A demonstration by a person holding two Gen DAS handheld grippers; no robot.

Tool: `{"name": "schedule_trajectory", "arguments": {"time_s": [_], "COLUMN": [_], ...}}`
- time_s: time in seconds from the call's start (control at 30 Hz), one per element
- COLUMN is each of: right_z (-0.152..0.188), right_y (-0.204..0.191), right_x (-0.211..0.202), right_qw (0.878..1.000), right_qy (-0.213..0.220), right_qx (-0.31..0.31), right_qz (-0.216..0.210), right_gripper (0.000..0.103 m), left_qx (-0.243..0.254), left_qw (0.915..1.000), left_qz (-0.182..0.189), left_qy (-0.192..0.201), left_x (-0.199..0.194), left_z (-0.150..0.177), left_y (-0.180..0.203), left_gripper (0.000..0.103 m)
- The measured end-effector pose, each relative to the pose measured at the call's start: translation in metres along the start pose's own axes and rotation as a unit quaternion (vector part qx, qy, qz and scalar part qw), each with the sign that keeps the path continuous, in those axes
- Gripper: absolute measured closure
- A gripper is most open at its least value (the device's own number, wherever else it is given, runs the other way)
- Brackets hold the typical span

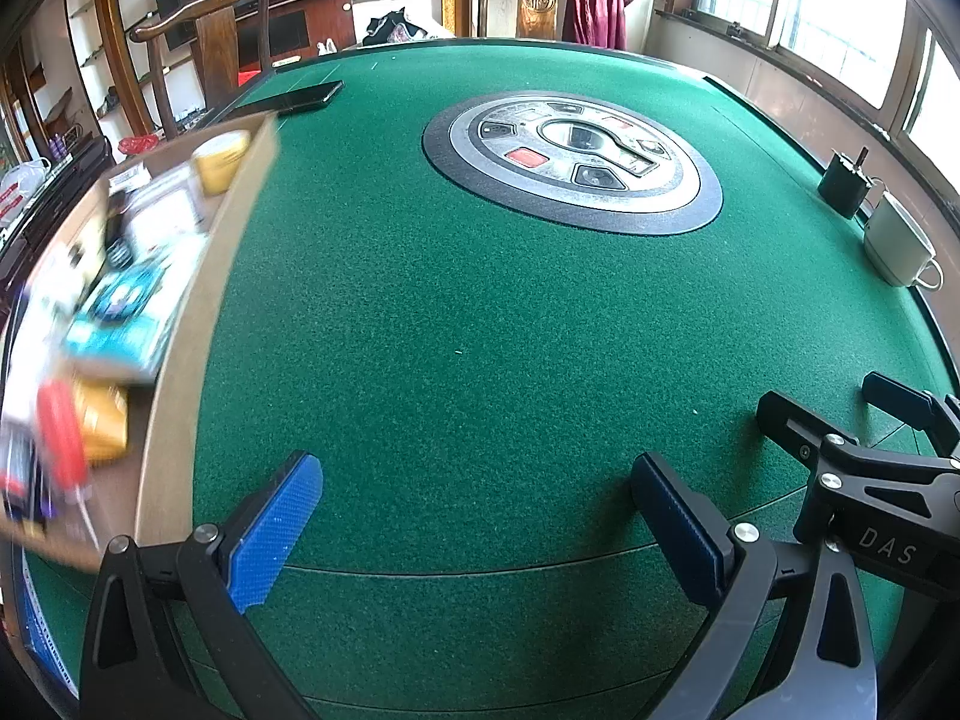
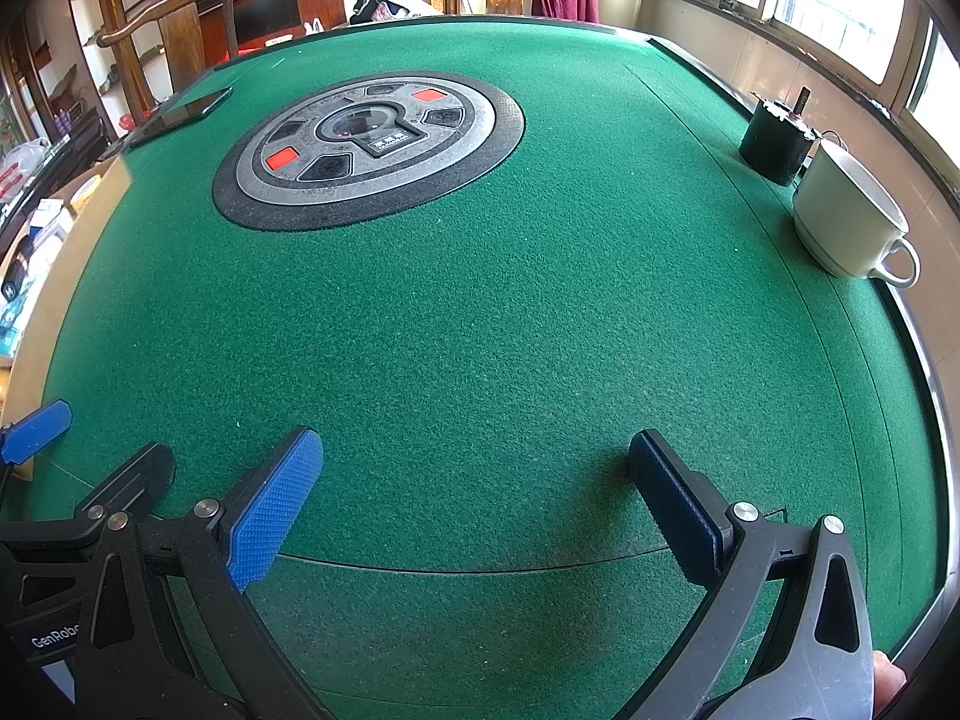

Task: Organize objects

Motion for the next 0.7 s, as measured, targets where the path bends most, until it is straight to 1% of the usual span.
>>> {"name": "schedule_trajectory", "arguments": {"time_s": [0.7], "right_z": [0.0002], "right_y": [0.0006], "right_x": [-0.0007], "right_qw": [1.0], "right_qy": [0.0], "right_qx": [0.0], "right_qz": [0.0], "right_gripper": [0.0], "left_qx": [0.0], "left_qw": [1.0], "left_qz": [0.0], "left_qy": [0.0], "left_x": [0.0008], "left_z": [-0.0002], "left_y": [-0.001], "left_gripper": [0.0]}}
Point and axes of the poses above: each gripper's, at about its wrist camera, not at the fingertips, and x roughly the way its jaws point, y to its right, z to its underside, the point moved 4 cm from there along x, roughly the way its jaws point, and after that the axes turned 5 degrees about -x, right-handed, at the moved point
